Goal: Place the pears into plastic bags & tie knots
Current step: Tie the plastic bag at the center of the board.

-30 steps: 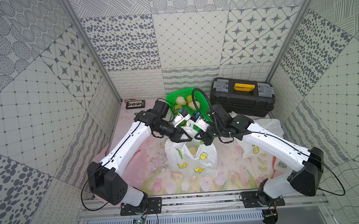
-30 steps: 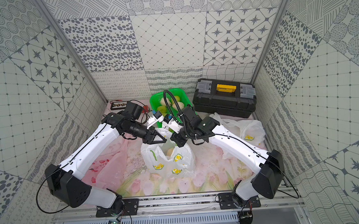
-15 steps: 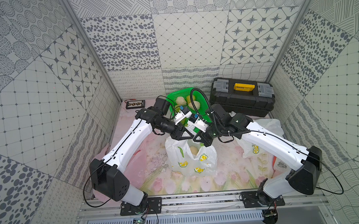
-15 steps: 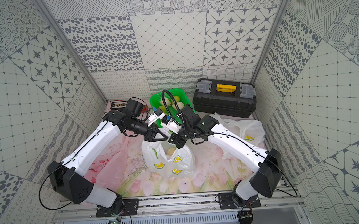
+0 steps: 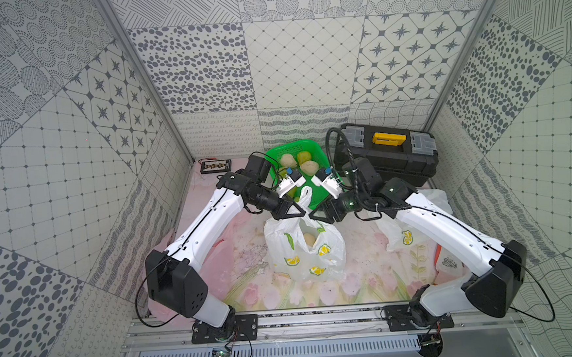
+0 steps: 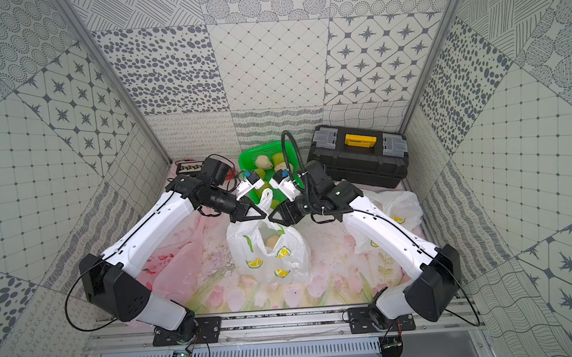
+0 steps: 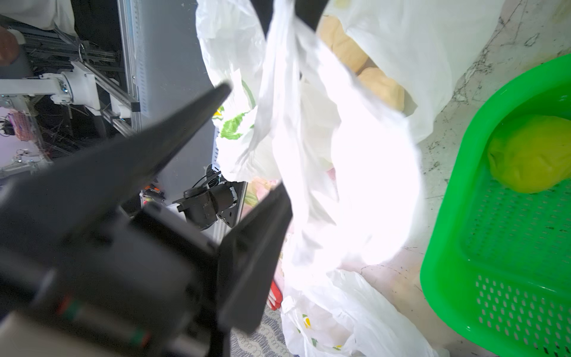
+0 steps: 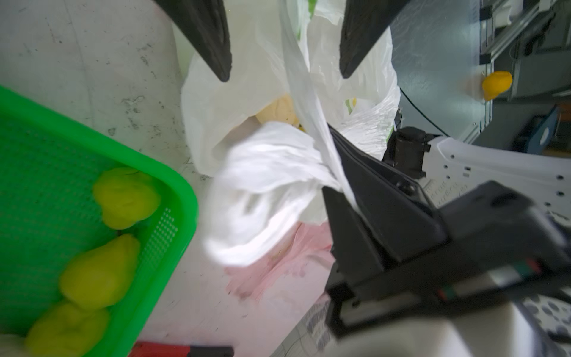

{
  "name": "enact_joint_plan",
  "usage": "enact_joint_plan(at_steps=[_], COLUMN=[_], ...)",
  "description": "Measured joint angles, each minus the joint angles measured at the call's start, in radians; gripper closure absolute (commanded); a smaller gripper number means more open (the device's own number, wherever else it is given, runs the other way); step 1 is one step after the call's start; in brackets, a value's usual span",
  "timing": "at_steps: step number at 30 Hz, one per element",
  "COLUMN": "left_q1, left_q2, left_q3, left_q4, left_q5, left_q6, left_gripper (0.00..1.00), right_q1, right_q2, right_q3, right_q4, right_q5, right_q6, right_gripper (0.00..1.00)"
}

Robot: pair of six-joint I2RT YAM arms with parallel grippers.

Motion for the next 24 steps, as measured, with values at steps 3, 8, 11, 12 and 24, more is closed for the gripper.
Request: enact_joint_plan(at_steps=[3, 8, 11, 12, 24], left_q1=[0.002, 0.002, -0.001, -0.003, -0.011], left_q2=[-0.014, -0.027, -0.029, -0.030, -0.042], left_q3=[-0.016, -0.020, -0.020, -0.020, -0.021], left_q4=[0.020, 0.042, 0.051, 0.053, 0.055], left_q5=[-0.012, -0.019, -0.020, -0.021, -0.053], left_q6=[-0.003, -0.006, -0.006, -0.006, -0.008], left_gripper=[1.00, 1.00, 1.00, 1.00, 1.00], right_q1=[-0.066, -0.032, -0.019, -0.017, -0.018], right_q2=[-0.004, 0.075, 0.113, 0.124, 0.183], right_q3=[0.034, 0.150, 0.190, 0.200, 0.251], right_q4=[0.029, 0.024, 0.018, 0.015, 0.009], right_q5=[-0.006, -0.022, -0.027, -0.029, -0.045], right_q6=[0.141, 0.256, 0.284, 0.291, 0.318], right_gripper=[0.43, 0.44, 0.47, 0.48, 1.00])
